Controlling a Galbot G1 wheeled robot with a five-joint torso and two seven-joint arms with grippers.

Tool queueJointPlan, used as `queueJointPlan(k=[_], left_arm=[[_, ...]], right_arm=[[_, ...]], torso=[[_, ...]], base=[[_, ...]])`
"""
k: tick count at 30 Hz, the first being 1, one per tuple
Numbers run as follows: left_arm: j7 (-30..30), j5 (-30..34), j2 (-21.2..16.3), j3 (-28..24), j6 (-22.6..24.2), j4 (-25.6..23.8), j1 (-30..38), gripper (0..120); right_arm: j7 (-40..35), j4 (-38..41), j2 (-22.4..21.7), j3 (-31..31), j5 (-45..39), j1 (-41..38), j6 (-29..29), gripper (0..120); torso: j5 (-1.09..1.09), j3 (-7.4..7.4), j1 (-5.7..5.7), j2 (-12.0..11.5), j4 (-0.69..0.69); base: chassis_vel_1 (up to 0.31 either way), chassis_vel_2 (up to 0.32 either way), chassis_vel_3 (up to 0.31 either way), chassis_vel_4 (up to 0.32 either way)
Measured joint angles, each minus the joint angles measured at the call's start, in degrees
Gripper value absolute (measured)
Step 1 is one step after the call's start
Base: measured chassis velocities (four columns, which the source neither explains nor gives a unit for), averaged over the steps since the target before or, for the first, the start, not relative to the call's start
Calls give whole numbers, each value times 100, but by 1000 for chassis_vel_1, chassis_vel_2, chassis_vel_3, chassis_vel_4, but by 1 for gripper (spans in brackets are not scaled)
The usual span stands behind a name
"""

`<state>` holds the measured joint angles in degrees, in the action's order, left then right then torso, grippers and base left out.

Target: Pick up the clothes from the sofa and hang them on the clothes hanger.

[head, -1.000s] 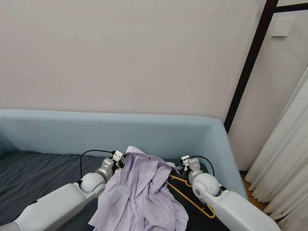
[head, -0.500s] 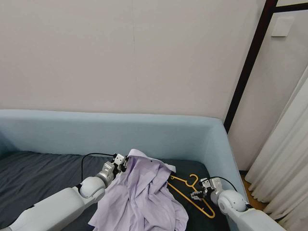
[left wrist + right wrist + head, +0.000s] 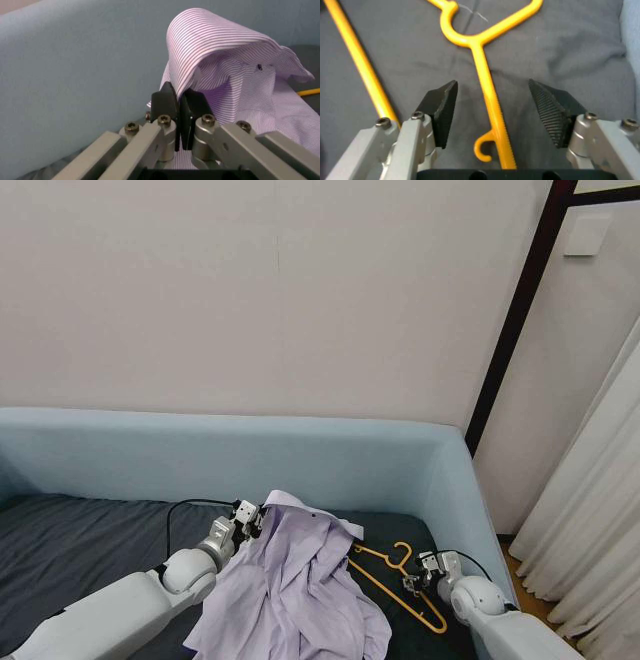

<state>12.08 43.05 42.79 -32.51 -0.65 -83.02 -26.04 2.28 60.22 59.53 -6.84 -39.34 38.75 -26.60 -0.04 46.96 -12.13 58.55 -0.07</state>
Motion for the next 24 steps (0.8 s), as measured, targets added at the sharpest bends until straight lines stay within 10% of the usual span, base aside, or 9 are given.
queueJointPlan(k=[7, 24], left_arm=[[-2, 8, 2, 5, -1, -16, -13, 0], [-10, 40, -14, 9, -5, -73, -43, 0]], right_arm=[[74, -264, 84, -37, 102, -35, 11, 57], [74, -215, 23, -17, -10, 23, -21, 5]], torso=[[0, 0, 0, 0, 0], [-1, 0, 0, 0, -1]], base=[[0, 0, 0, 0], [0, 0, 0, 0]])
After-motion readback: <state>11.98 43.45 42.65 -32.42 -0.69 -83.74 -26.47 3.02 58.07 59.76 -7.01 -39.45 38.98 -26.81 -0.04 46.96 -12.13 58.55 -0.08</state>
